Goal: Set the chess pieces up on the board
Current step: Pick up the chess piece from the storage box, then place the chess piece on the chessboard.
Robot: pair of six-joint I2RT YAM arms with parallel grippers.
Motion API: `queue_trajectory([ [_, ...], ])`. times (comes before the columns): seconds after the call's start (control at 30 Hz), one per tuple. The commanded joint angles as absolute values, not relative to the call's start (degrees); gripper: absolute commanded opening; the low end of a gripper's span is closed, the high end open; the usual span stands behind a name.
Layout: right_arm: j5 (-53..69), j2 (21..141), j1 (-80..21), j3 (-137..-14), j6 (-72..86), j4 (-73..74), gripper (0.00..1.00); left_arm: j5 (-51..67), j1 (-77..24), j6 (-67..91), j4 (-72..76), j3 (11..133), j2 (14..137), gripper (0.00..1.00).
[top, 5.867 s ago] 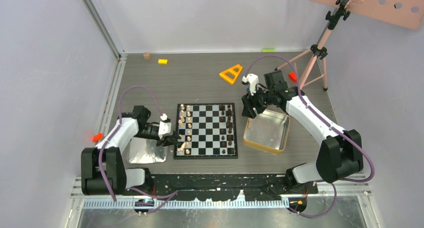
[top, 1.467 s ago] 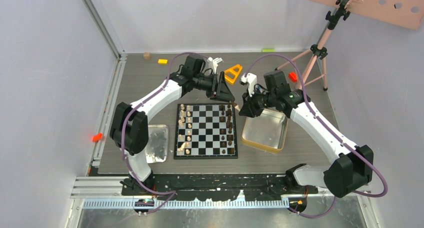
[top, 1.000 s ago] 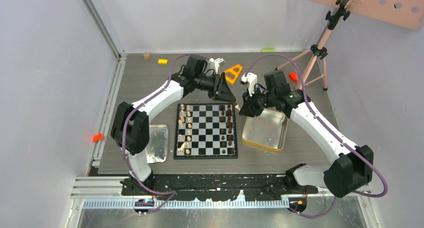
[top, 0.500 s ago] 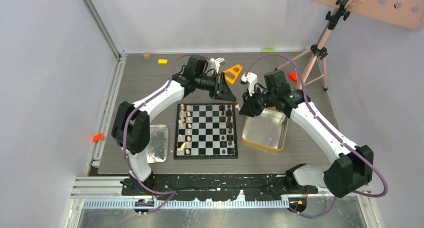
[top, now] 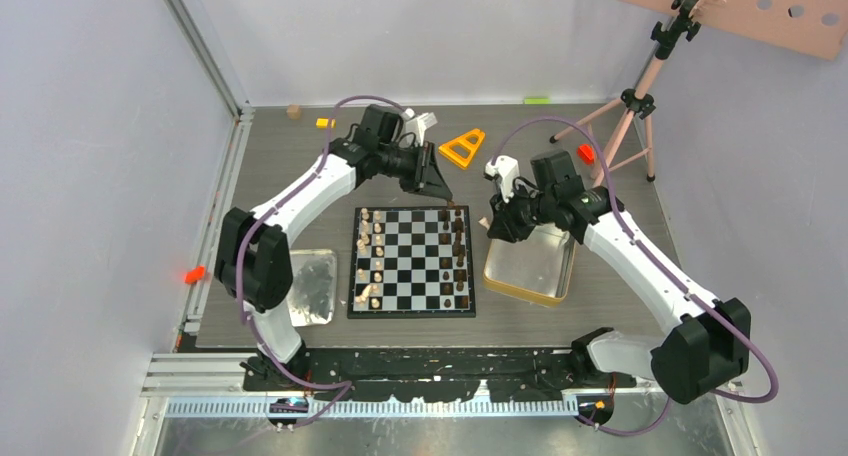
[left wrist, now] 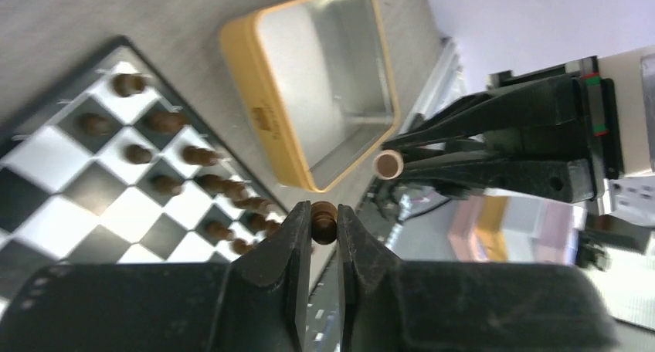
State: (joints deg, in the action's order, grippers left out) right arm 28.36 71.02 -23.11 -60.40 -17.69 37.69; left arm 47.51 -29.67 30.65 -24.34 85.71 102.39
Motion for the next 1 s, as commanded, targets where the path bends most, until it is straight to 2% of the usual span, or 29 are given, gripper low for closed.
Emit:
queue_trajectory([
  [0.0, 26.9, 68.0, -22.0, -58.6, -19.0, 38.1, 0.02, 39.2, -28.8, 17.2, -32.9, 89.0, 98.0, 0.0],
  [0.27, 26.7, 66.8, -19.5, -57.8, -18.3, 38.2, 0.01, 26.9, -32.3, 3.2, -36.7, 87.3, 100.7, 0.0],
  [0.6, 27.0, 65.9, -17.8, -57.2, -17.6, 38.1, 0.01, 15.4, -40.3, -3.7, -35.0, 85.0, 104.5, 0.0],
  [0.97, 27.8, 64.6, -16.4, -56.9, -17.3, 38.1, 0.01, 12.2, -45.0, -4.3, -32.4, 82.7, 107.6, 0.0],
])
